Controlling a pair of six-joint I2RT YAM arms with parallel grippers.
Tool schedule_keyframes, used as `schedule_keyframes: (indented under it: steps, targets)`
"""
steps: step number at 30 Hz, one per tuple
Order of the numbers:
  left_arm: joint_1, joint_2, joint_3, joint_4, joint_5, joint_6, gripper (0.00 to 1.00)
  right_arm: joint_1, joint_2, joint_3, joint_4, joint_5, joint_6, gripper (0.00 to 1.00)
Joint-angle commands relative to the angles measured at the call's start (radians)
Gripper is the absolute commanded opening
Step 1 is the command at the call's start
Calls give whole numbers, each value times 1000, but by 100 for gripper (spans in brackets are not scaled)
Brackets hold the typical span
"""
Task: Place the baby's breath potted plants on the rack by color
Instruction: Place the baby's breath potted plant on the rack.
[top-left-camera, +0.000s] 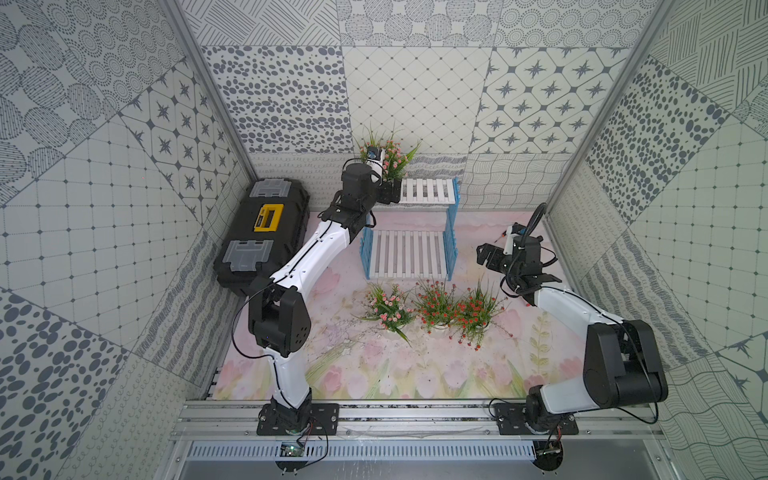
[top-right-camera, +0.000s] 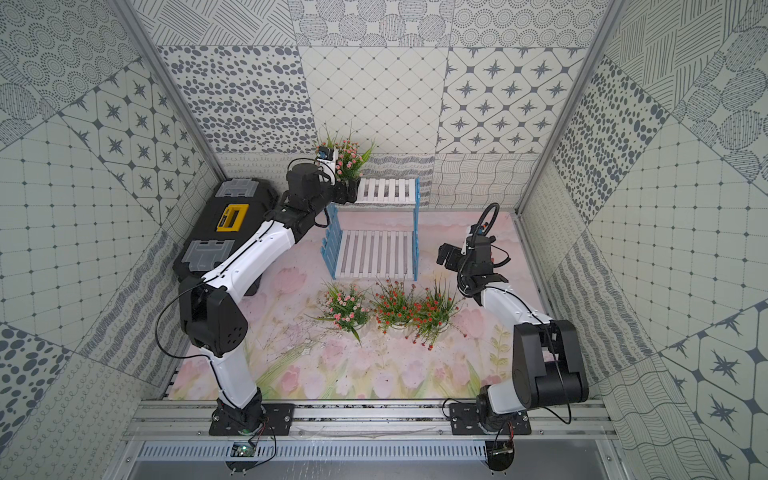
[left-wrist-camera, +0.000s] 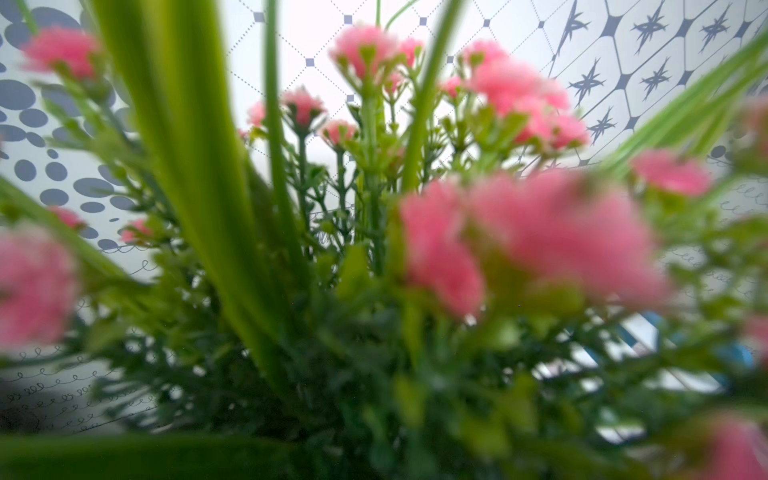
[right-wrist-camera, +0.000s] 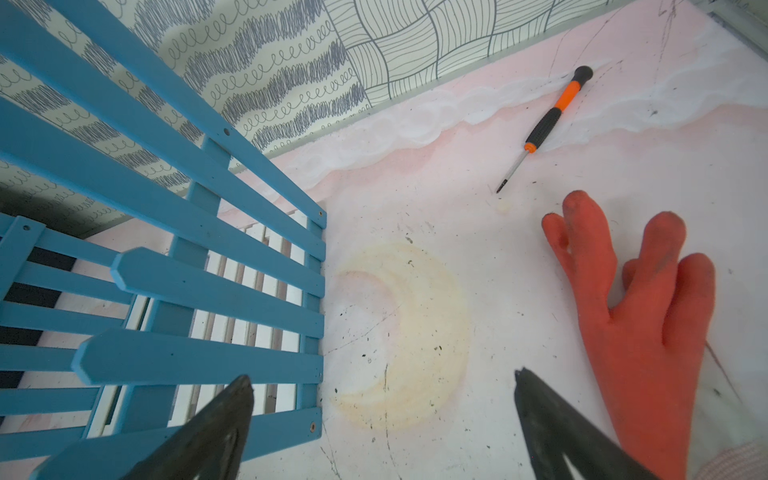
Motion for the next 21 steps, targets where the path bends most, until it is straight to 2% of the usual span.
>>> schedule_keyframes:
  steps: [1,4,10,15,21]
  targets:
    - [5,-43,-35,75,53,-25,98,3,-25,37,15,-14,15,98]
    - [5,-83,-79,94,31,-12,98,3,-45,30,15,-20,20,98]
    - [14,-74,-46,55,7,21,99,3,-56,30,9,-29,27,98]
    - [21,11,85,-21,20,-14,99,3,-65,37,-1,-24,23,98]
    - [21,-26,34,31,21,-29,98,2,-87,32,-11,-4,8,98]
